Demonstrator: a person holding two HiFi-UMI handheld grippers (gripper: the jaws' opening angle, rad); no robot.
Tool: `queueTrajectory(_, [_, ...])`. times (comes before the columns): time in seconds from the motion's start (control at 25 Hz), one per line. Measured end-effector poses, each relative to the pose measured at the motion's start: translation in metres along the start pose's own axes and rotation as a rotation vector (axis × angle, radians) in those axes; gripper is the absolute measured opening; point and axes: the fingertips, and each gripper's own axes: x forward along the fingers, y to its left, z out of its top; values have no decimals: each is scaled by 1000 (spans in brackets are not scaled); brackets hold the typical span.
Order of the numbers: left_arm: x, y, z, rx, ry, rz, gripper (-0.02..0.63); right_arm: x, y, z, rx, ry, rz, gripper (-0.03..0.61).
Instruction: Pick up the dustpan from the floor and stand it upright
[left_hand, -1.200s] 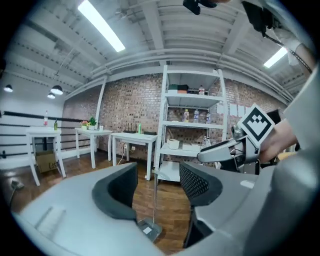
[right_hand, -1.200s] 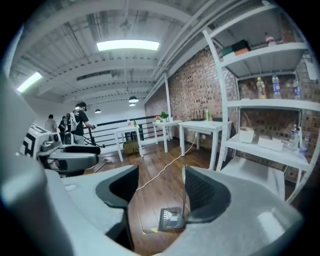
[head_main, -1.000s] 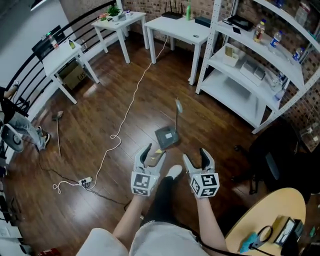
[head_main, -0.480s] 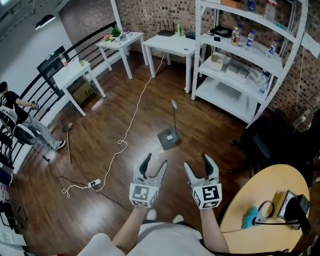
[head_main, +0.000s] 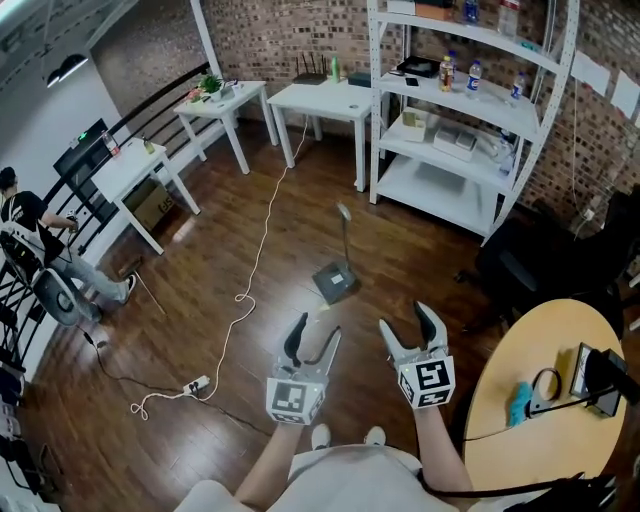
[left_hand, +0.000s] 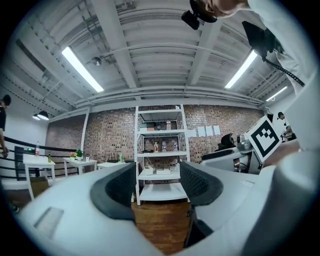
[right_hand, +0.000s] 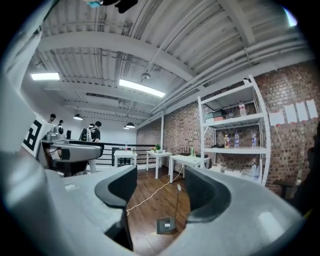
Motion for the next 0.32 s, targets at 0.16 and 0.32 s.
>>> queueTrajectory(0.16, [-17,12,7,-17,-15,-1,282,-3,12,1,13,14,-18,273])
queueTrajectory(0.32, [-30,26,15,-18,-30,5,281,2,27,5,-1,17,-10,264])
